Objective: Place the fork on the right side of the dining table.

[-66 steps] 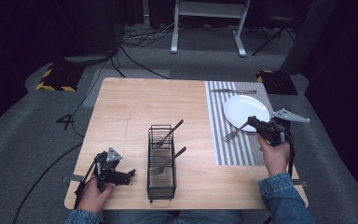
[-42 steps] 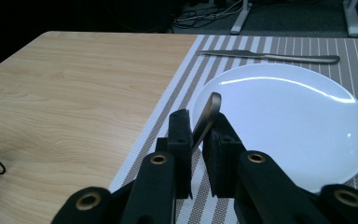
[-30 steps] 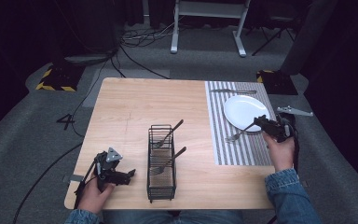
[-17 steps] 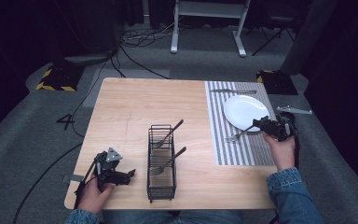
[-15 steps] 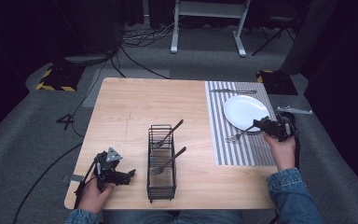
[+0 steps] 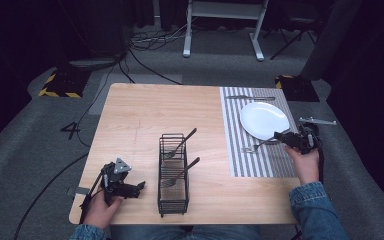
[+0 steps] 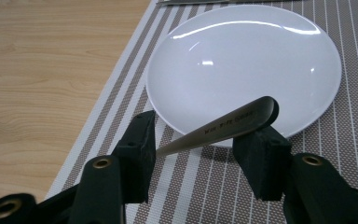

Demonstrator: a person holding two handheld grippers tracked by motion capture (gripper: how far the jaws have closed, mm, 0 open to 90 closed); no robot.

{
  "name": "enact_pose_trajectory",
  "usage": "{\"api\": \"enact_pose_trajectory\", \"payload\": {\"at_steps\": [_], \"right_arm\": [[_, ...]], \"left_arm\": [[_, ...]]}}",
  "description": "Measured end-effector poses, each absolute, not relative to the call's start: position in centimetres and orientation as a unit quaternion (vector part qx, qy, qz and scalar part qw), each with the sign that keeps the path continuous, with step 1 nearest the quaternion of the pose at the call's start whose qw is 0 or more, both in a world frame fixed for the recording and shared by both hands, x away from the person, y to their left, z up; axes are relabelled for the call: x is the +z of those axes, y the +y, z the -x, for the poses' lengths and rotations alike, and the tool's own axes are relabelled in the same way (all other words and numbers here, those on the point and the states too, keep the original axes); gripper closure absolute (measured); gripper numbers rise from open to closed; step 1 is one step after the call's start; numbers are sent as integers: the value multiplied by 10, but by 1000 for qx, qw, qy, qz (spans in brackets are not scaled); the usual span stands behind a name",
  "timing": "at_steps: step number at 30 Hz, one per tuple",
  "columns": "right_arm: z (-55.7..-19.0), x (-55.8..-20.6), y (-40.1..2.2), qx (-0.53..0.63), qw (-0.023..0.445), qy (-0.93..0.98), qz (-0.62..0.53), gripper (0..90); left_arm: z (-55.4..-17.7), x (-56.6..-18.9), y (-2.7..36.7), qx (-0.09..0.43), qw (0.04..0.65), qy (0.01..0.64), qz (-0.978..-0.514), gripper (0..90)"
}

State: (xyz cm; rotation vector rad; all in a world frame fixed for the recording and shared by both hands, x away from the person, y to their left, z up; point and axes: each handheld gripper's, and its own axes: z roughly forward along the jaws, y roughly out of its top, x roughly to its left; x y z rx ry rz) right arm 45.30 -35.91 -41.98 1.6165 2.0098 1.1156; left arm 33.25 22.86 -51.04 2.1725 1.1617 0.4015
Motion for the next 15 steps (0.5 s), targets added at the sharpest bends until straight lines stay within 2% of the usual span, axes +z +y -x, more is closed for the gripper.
{"api": "enact_pose_trajectory", "payload": {"at_steps": [15], "right_arm": [[-453, -440, -370, 388, 145, 698, -584, 481]], "left_arm": [[-332, -510, 229, 153, 317, 441, -825, 2]]}}
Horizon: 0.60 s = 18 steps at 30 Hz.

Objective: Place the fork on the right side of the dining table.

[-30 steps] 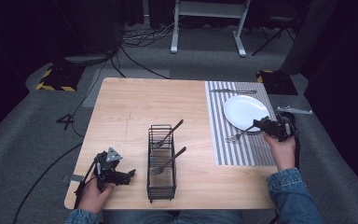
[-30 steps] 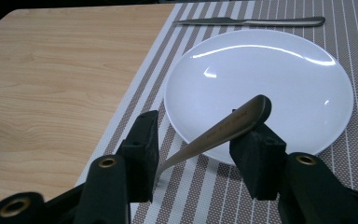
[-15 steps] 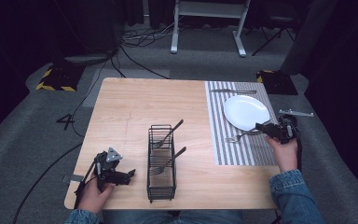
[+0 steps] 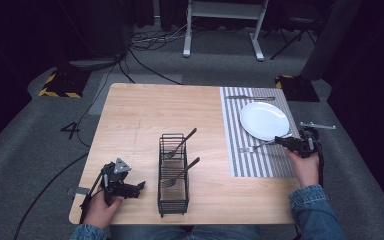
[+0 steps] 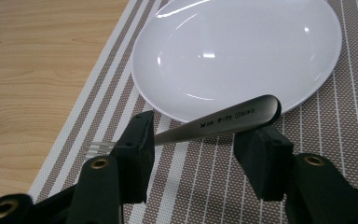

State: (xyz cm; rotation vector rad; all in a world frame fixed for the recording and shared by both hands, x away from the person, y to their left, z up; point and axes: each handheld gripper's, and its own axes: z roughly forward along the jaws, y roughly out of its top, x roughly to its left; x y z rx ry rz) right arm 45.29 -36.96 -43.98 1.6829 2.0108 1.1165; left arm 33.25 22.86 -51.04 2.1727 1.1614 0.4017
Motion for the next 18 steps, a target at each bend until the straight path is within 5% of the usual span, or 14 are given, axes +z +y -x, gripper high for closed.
{"api": "enact_pose_trajectory", "payload": {"at_steps": [18], "right_arm": [[-452, -454, -386, 382, 122, 684, -610, 475]], "left_arm": [[-332, -510, 229, 153, 317, 441, -825, 2]]}}
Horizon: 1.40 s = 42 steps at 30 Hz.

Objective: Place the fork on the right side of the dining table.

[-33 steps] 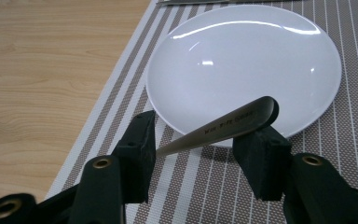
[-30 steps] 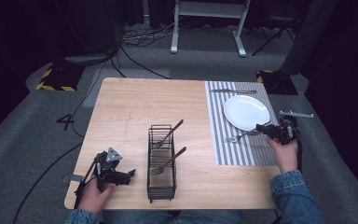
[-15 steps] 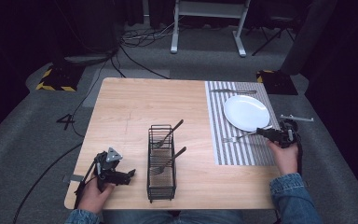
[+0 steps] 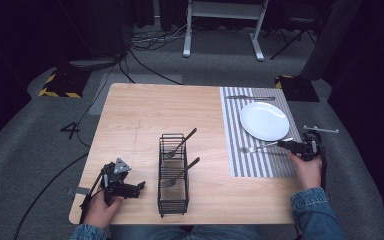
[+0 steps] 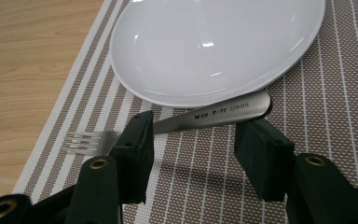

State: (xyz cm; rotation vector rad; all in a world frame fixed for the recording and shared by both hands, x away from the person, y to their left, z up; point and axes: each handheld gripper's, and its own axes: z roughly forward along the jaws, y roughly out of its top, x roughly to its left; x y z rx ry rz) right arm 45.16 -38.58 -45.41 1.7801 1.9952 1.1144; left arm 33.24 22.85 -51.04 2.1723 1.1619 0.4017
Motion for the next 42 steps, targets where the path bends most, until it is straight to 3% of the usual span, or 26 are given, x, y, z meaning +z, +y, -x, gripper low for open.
{"api": "enact_pose_trajectory", "payload": {"at_steps": [19, 33, 42], "right_arm": [[-447, -452, -395, 379, 162, 673, -614, 462], [-456, -448, -347, 402, 114, 721, -553, 459], [-470, -465, -314, 384, 79, 751, -531, 462]], "left_arm": [[-332, -510, 229, 153, 317, 442, -825, 2], [-332, -510, 229, 153, 317, 442, -825, 2], [-332, -510, 229, 153, 317, 441, -825, 2]]}}
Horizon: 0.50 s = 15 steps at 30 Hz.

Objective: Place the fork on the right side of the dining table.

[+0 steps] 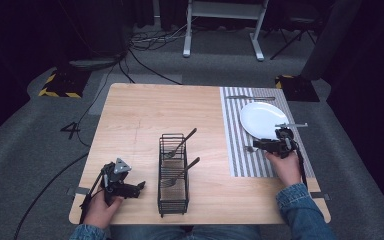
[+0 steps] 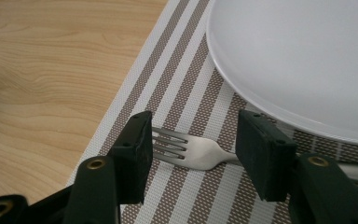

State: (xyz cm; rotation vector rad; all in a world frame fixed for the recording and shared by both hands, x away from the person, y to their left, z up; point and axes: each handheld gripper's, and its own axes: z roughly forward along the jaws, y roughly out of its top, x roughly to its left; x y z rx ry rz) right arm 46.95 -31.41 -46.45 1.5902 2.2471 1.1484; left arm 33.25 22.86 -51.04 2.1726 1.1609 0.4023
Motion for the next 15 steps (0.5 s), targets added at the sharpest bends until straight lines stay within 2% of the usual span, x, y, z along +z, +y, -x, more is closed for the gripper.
{"api": "enact_pose_trajectory", "payload": {"at_steps": [15], "right_arm": [[-485, -486, -309, 360, 62, 754, -546, 461]], "left_arm": [[-332, -511, 228, 152, 318, 443, -825, 2]]}}
